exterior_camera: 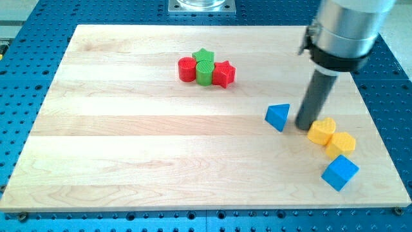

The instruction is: Place the cube and hexagon in horizontal line

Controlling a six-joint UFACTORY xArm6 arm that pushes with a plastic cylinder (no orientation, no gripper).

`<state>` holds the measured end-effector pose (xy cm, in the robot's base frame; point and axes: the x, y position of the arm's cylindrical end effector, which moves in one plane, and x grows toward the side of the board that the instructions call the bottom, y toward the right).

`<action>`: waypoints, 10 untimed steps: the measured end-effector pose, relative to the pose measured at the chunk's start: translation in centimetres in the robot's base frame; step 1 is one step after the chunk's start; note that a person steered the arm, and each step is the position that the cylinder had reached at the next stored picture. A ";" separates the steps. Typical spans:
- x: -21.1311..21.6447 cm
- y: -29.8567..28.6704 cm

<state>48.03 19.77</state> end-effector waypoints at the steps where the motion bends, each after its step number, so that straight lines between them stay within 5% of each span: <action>1: -3.4 3.7; 3: 5.2 6.3; 5: 6.5 7.1; 6: 10.6 6.5; 9: 13.8 -11.6; 10: 11.1 -7.6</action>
<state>59.11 12.21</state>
